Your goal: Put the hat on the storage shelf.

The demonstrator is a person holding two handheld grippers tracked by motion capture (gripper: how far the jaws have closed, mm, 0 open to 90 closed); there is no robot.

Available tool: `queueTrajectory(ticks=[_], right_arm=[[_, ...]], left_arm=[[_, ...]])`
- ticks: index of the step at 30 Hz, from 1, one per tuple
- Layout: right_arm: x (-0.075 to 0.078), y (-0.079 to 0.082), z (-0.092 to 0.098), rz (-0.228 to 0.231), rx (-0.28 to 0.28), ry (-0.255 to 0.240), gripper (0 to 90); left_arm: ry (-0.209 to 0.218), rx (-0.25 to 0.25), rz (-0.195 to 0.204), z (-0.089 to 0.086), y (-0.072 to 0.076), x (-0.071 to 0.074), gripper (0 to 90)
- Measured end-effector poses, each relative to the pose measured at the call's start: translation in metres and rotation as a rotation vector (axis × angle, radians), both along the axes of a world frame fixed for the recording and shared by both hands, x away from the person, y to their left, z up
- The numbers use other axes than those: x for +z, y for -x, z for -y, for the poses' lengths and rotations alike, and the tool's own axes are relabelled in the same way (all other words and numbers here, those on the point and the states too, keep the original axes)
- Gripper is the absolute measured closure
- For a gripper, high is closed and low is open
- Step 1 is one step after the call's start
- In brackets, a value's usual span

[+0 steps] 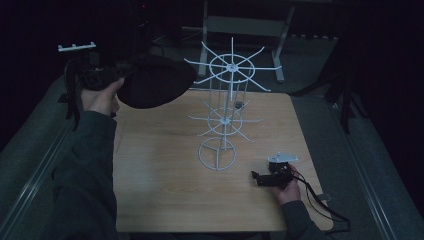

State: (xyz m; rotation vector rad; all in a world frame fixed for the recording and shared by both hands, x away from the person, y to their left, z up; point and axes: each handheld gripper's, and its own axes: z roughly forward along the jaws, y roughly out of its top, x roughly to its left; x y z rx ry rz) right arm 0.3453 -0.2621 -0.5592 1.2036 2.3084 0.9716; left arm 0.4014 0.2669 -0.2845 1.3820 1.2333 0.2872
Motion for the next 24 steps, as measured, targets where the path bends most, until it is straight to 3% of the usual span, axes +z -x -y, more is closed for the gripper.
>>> queueTrajectory(ticks=[11,24], right_arm=[[0.000,0.000,0.000,0.000,0.000,0.000,11.5],[0.000,0.000,0.000,0.000,0.001,0.001,11.6]], left_arm=[[0.024,0.006,0.004,0.001,-0.004,0.010,86.6],[0.098,0.029,-0.013,-0.001,-0.009,0.023,86.6]])
